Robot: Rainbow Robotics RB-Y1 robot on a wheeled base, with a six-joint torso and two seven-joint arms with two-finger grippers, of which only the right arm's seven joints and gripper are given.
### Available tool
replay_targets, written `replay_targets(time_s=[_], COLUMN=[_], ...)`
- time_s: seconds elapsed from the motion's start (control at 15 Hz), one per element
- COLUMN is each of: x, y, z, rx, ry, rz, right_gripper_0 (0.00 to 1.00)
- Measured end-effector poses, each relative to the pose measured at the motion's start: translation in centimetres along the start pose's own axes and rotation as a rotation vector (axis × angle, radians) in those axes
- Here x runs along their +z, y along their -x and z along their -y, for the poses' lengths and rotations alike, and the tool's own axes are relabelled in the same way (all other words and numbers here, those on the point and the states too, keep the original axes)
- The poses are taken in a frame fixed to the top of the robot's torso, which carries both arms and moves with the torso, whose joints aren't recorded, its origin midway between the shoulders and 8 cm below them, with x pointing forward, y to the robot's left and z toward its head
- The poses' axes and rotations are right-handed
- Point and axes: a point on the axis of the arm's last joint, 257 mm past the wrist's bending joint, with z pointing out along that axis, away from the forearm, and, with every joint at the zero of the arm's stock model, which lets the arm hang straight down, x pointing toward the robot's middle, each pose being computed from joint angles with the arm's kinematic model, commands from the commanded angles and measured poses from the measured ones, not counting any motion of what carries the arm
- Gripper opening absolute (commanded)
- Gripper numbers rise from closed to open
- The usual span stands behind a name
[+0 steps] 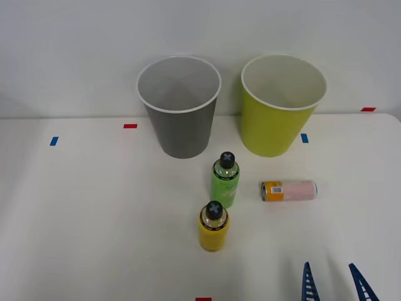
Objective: Put cans in the gray bin, plastic bottles in the light green bin
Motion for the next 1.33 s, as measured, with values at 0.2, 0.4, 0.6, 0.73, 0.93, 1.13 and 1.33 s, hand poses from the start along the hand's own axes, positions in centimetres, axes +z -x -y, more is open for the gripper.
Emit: replay_targets(time_s=[0.2, 0.4, 0.6, 0.73, 0.93, 1.13, 1.33], x=[0.0, 0.0, 0.0, 0.0, 0.0, 0.0, 0.0], y=[0.0, 0.0, 0.0, 0.0, 0.0, 0.0, 0.0], z=[0.0, 0.0, 0.0, 0.0, 0.0, 0.0, 0.0], rx=[0.0, 0.0, 0.0, 0.0, 0.0, 0.0, 0.0], ry=[0.0, 0.0, 0.0, 0.0, 0.0, 0.0, 0.0], rz=[0.0, 0.0, 0.0, 0.0, 0.0, 0.0, 0.0], right_gripper_0=[0.81, 0.81, 0.81, 0.81, 0.81, 0.81, 0.81])
